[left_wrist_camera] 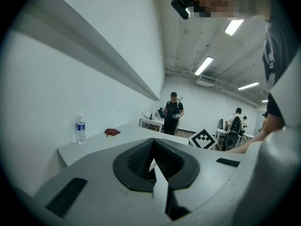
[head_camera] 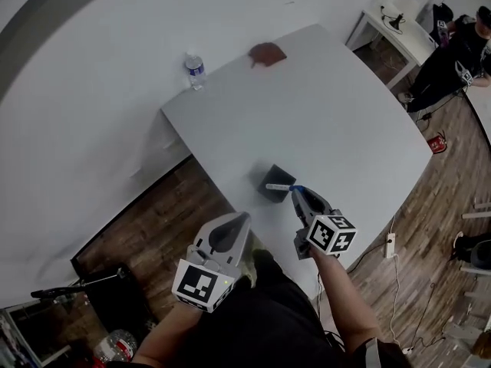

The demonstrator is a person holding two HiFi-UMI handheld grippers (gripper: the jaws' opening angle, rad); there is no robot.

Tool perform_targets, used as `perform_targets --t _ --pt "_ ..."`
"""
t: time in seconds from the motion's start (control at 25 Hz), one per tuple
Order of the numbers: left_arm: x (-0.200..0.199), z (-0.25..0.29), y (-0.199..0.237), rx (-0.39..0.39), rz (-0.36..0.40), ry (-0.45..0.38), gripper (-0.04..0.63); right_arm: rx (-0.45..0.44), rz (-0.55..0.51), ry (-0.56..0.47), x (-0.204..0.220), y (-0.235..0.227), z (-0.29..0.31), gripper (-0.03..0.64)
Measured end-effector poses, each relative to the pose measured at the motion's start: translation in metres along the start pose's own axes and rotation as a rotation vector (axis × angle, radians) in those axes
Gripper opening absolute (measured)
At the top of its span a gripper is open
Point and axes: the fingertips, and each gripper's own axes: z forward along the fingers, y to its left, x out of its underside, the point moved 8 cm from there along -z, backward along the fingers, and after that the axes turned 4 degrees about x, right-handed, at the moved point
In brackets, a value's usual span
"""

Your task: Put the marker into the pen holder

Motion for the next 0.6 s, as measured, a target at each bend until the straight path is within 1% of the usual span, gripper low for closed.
perform_targets --t 0.2,0.32,0.44,0.6 --pt "0.006 0.017 0.009 -0.016 -0.045 0.034 0.006 0.007 -0.047 0.073 0.012 -0.009 0.026 0.069" --pt "0.010 0.024 0.012 -0.013 -0.043 0.048 0.006 -0.014 -0.058 0.112 0.018 -0.010 0.035 0.069" --pt "0.012 0.029 0.015 -0.011 -0.039 0.059 0.006 -0.036 -0.053 0.127 0.023 -0.011 0.040 0.071" --pt "0.015 0.033 0.014 -0.011 -0.044 0.074 0.006 -0.037 -0.037 0.146 0.030 -0.016 0.043 0.071"
